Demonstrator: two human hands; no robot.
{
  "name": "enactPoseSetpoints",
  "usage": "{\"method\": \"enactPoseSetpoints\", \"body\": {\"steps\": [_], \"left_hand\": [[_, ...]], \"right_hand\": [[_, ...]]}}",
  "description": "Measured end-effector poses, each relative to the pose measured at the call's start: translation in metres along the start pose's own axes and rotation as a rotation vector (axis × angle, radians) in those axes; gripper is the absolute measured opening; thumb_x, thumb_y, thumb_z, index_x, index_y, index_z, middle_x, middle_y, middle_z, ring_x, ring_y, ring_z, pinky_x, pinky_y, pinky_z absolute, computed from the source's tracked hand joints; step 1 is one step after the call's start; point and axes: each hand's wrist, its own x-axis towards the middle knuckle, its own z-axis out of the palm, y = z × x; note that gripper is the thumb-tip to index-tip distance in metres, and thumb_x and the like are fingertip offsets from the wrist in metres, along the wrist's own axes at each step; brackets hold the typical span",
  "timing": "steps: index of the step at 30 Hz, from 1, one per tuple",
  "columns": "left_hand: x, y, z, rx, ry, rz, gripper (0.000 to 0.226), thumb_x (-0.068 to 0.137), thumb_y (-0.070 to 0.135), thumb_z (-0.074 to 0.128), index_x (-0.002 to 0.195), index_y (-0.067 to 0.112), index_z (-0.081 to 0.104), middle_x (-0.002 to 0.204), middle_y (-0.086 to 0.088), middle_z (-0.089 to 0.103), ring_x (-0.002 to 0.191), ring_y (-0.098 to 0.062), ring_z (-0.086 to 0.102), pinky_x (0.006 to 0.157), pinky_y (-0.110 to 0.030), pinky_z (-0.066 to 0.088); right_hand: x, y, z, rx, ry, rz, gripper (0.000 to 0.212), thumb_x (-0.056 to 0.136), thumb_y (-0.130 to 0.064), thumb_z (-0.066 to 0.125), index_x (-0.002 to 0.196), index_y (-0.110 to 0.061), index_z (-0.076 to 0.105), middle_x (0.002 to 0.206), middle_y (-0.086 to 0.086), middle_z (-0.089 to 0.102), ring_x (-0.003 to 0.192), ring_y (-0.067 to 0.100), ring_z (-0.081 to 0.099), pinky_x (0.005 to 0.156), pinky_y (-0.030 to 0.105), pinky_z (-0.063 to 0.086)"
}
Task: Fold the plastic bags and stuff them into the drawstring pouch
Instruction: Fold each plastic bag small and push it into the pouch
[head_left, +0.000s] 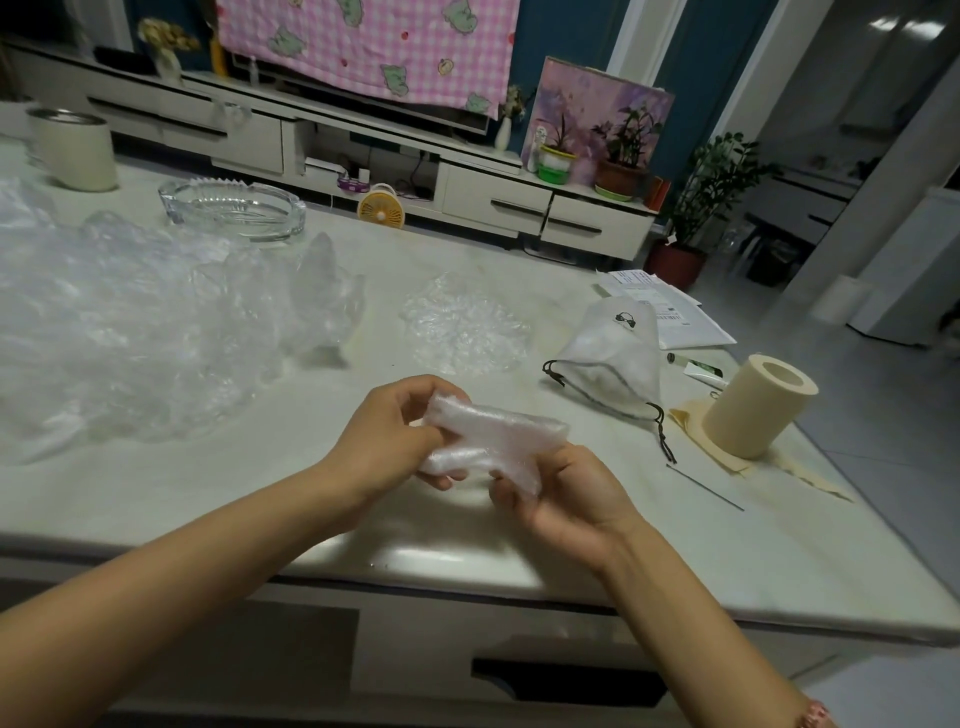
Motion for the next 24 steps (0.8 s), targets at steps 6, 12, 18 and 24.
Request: {"method": "enactPoseSetpoints", "body": {"steps": [6, 12, 18, 24], "left_hand": [[-0.006, 0.005, 0.0, 0.085, -0.135, 0.139, 0.037, 0.076, -0.007, 0.055, 0.053, 0.021, 0.064, 0.09, 0.0, 0.071, 0.072, -0.032, 0.067, 0.044, -0.024, 0.048], [-0.007, -0.001, 0.0, 0.161, -0.223, 0.204, 0.025, 0.071, 0.01, 0.055, 0.054, 0.022, 0.068, 0.091, 0.006, 0.069, 0.071, -0.015, 0.067, 0.048, -0.027, 0.052], [-0.005, 0.001, -0.006, 0.284, -0.339, 0.099, 0.027, 0.08, 0.007, 0.064, 0.066, 0.028, 0.073, 0.099, 0.015, 0.067, 0.086, -0.015, 0.068, 0.062, -0.041, 0.059], [0.003, 0.007, -0.012, -0.184, -0.383, -0.382, 0.021, 0.071, 0.022, 0.065, 0.074, 0.003, 0.07, 0.088, -0.015, 0.068, 0.072, -0.027, 0.066, 0.056, -0.034, 0.057]], "right_hand": [[-0.008, -0.02, -0.012, -0.124, -0.082, 0.028, 0.028, 0.07, -0.029, 0.066, 0.062, -0.002, 0.066, 0.09, 0.016, 0.067, 0.08, 0.028, 0.065, 0.076, 0.036, 0.047], [-0.014, -0.018, -0.015, -0.53, -0.424, 0.193, 0.044, 0.082, -0.015, 0.064, 0.121, 0.001, 0.053, 0.108, 0.021, 0.061, 0.084, 0.026, 0.067, 0.074, 0.032, 0.056], [-0.013, -0.02, -0.015, -0.78, -0.323, 0.191, 0.012, 0.081, 0.002, 0.063, 0.093, -0.002, 0.066, 0.077, 0.014, 0.065, 0.06, 0.014, 0.065, 0.056, 0.02, 0.053], [-0.012, -0.019, -0.014, -0.784, -0.218, 0.09, 0.011, 0.082, 0.009, 0.06, 0.092, 0.004, 0.062, 0.068, 0.009, 0.066, 0.054, 0.012, 0.063, 0.05, 0.018, 0.05]]}}
